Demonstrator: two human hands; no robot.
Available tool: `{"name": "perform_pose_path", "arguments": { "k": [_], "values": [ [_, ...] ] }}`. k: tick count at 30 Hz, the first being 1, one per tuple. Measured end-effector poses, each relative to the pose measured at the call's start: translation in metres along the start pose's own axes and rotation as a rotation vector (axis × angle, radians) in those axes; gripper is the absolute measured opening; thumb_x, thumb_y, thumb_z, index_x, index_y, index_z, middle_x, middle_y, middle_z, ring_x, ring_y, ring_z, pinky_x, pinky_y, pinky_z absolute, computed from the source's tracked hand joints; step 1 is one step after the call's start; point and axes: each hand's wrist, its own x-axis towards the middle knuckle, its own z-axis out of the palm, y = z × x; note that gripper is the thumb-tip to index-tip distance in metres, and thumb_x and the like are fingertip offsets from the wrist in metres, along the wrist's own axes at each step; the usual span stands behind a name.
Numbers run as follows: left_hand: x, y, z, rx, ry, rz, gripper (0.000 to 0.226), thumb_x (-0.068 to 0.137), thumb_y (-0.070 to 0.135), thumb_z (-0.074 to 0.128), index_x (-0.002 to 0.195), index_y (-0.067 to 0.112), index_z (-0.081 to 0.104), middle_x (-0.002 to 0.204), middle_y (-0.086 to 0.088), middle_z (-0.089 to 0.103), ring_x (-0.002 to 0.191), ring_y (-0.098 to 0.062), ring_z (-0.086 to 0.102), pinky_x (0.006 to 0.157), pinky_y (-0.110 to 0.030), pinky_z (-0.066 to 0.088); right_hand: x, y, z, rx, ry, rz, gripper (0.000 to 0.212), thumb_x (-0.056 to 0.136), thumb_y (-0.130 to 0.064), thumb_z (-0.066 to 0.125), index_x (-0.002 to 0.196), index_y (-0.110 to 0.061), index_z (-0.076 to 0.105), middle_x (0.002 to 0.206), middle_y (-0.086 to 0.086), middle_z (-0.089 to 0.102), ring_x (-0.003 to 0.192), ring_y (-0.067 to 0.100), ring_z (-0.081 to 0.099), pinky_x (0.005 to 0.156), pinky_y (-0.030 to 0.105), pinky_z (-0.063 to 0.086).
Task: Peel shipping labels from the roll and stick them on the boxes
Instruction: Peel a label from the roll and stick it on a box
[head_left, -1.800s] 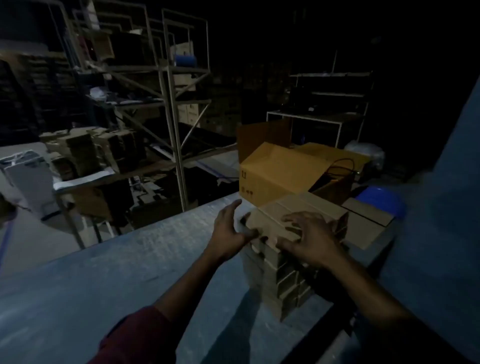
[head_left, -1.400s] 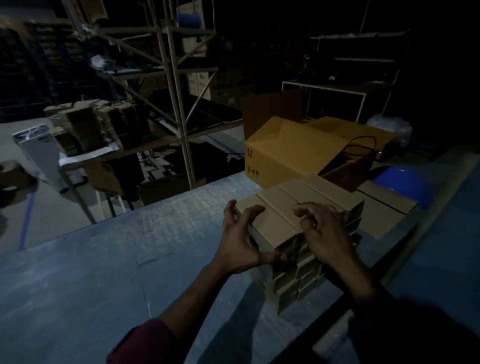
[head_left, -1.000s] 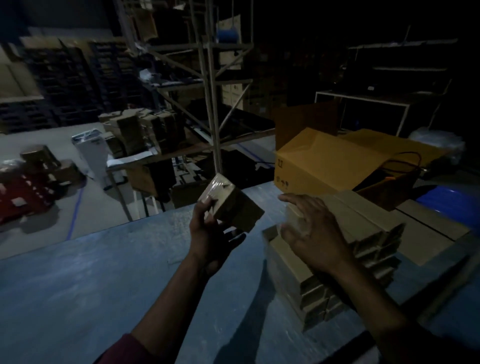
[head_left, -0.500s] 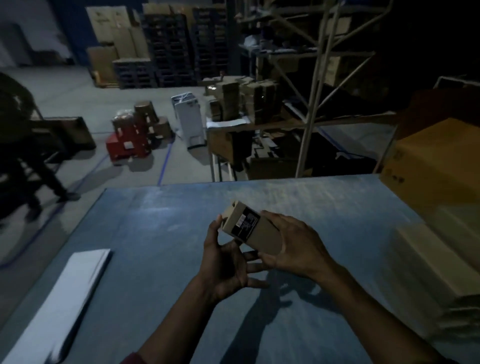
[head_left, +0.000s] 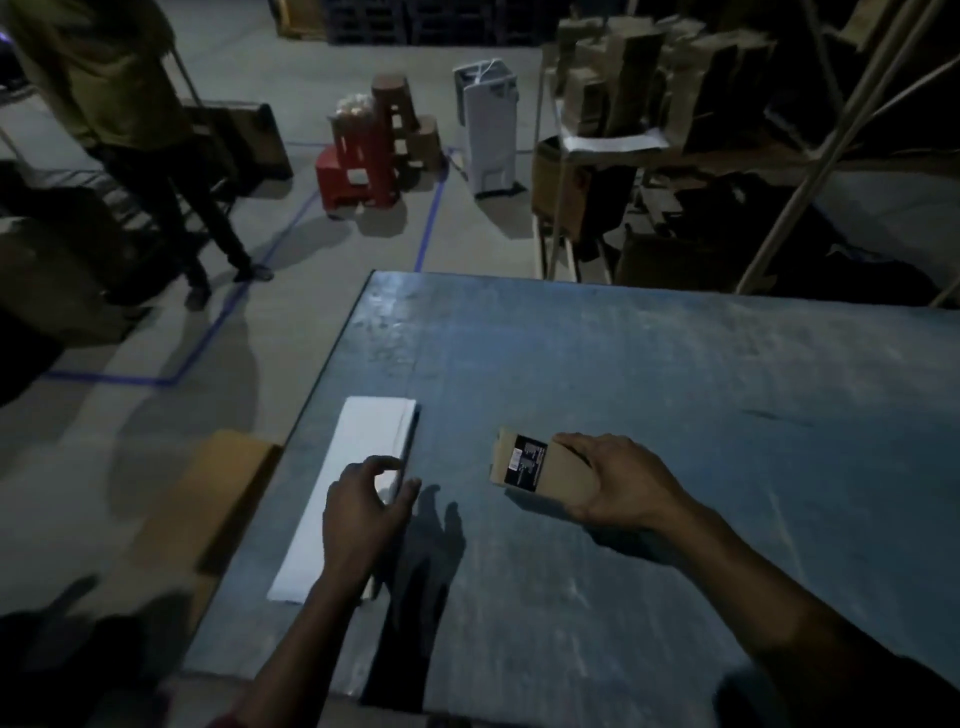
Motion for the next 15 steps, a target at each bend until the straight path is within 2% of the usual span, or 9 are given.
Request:
{"name": "perform_pose_path", "arguments": {
  "k": [4,7,10,12,14,15],
  "values": [
    [0.01,-0.042,-0.018,0.049,0.033,-0.065,0.044,0.077,0.058,0.077,0.112,0.032,0.072,0.116,-0.006,0.069,0.106,-0.031,0.067,0.091,-0.047,0.056,0.024,-0.013,0.025,-0.003,-0.087,-0.017,0.103,0.062,-0.046,0.084,0.155,-0.039,0.042,0.15,-0.01,0.057,0.13,0.017,0.057,0.103,0.034,0.05],
    [0.003,-0.062,-0.031,0.032,-0.047,-0.041,0.061,0.069,0.061,0.082,0.121,0.03,0.07,0.124,-0.004,0.067,0.105,-0.025,0.068,0.09,-0.043,0.057,0.034,-0.012,0.031,0.032,-0.131,-0.023,0.106,0.061,-0.042,0.088,0.156,-0.036,0.041,0.154,-0.011,0.052,0.134,0.015,0.053,0.106,0.032,0.047],
    [-0.013,-0.081,-0.044,0.16,-0.163,0.09,0.093,0.056,0.081,0.075,0.137,0.037,0.062,0.144,0.001,0.057,0.131,-0.024,0.054,0.104,-0.048,0.05,0.04,-0.006,0.034,-0.028,-0.164,-0.063,0.107,0.067,-0.043,0.085,0.16,-0.034,0.033,0.16,-0.006,0.044,0.141,0.02,0.044,0.113,0.036,0.041],
    [-0.024,-0.097,-0.054,0.238,-0.279,0.125,0.112,0.05,0.09,0.071,0.148,0.039,0.053,0.162,-0.002,0.041,0.147,-0.026,0.038,0.113,-0.055,0.039,0.04,-0.01,0.036,-0.121,-0.167,-0.131,0.113,0.07,-0.052,0.082,0.163,-0.034,0.022,0.166,-0.002,0.03,0.15,0.022,0.029,0.121,0.038,0.03],
    [-0.032,-0.115,-0.062,0.351,-0.341,0.161,0.119,0.054,0.096,0.062,0.154,0.033,0.047,0.17,-0.006,0.03,0.155,-0.029,0.029,0.115,-0.059,0.036,0.036,-0.024,0.038,-0.165,-0.121,-0.191,0.111,0.073,-0.056,0.08,0.164,-0.035,0.019,0.169,-0.003,0.02,0.155,0.022,0.017,0.125,0.038,0.02],
    [-0.033,-0.124,-0.066,0.417,-0.355,0.193,0.113,0.062,0.094,0.057,0.154,0.029,0.048,0.17,-0.007,0.028,0.155,-0.032,0.03,0.114,-0.061,0.038,0.034,-0.033,0.041,-0.16,-0.091,-0.233,0.107,0.075,-0.056,0.079,0.163,-0.036,0.022,0.169,-0.004,0.02,0.155,0.023,0.015,0.126,0.039,0.019]
  ]
}}
